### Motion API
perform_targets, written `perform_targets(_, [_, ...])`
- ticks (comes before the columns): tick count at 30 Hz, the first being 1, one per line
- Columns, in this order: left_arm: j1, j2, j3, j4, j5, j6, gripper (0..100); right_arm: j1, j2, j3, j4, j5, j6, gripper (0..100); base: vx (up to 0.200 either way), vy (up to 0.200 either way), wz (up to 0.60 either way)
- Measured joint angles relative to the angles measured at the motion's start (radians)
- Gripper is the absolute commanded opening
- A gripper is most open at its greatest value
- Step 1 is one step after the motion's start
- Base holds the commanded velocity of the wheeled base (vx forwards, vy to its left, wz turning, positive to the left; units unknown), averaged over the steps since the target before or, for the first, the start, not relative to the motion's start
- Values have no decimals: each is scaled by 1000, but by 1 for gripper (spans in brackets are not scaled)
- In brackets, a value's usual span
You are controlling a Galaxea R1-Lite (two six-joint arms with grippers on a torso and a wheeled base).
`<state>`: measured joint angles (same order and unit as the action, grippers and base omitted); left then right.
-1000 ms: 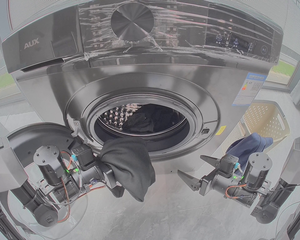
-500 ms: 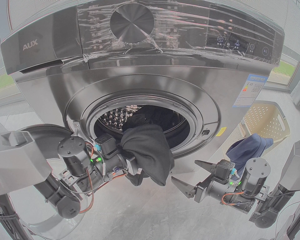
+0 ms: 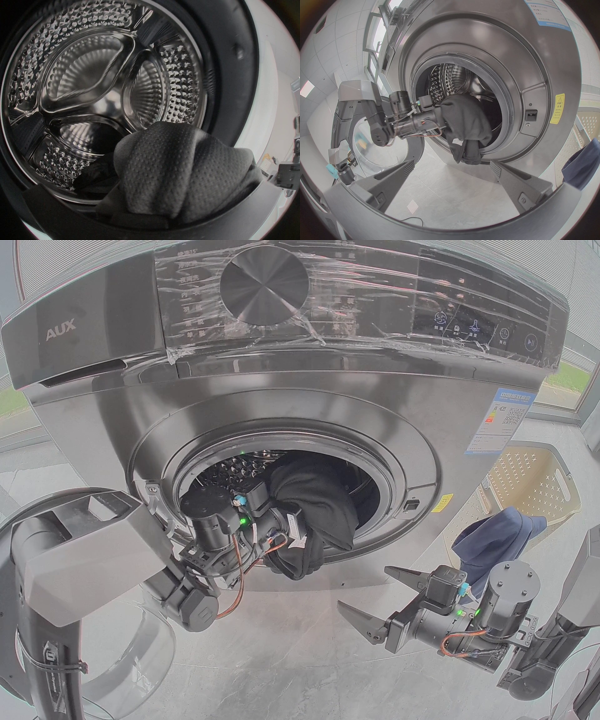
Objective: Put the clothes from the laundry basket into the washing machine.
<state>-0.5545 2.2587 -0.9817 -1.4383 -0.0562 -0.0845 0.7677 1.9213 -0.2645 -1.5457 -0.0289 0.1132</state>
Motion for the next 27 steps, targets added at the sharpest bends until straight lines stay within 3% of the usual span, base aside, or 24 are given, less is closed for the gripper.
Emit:
perform_targets(10, [21,111,-246,147,30,-5,0,4,6,0,0,0,0,100,0,0,0])
perform_targets(22, [59,210,-553,339,105,-28,0,5,13,-2,0,0,0,100,0,0,0])
perform_targets(23, [62,214,-568,346,110,-30,100,5,14,-2,0,0,0,100,0,0,0])
perform_targets(27, [74,222,-589,354,116,-33,100,5,19,-4,0,-1,0,100,0,0,0])
